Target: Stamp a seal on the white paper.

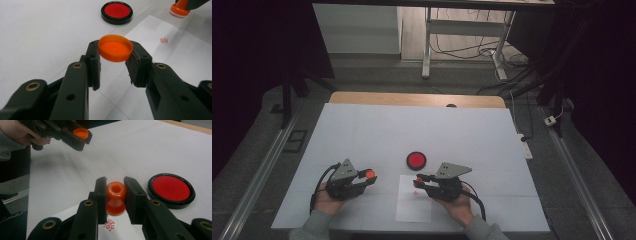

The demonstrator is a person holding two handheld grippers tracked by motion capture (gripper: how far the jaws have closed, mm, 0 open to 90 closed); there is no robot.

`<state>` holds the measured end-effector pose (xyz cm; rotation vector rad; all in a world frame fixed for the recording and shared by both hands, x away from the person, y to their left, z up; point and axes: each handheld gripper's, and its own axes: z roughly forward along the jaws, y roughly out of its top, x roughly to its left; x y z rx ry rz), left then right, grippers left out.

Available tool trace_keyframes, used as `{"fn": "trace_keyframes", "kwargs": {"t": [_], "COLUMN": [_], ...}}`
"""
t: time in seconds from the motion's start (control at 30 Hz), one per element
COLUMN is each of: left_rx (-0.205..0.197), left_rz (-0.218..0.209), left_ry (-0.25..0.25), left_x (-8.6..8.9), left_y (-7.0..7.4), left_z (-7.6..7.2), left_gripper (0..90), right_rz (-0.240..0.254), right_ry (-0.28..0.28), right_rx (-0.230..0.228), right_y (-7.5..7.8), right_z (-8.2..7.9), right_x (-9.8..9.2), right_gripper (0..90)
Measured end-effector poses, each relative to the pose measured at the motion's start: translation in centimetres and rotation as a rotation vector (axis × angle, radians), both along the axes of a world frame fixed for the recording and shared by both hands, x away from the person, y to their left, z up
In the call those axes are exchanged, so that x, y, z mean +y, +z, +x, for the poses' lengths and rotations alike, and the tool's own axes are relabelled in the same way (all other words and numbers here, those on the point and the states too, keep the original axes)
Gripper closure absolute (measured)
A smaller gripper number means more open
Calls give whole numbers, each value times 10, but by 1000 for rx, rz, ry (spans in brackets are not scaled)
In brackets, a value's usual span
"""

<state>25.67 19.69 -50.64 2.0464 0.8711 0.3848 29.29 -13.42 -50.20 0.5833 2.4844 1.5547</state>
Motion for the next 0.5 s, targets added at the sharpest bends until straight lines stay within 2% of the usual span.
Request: {"fn": "trace_keyframes", "kwargs": {"t": [0.3,0.5], "left_rx": [3,4], "left_rz": [7,8], "left_ry": [-4,-2], "left_x": [-1,-1], "left_y": [-1,-1], "left_z": [0,1], "left_gripper": [645,645], "right_rz": [21,39], "right_ry": [1,-22], "right_rx": [-6,-19], "right_y": [9,18], "right_z": [-1,2], "right_x": [-2,-8], "right_gripper": [724,724]}}
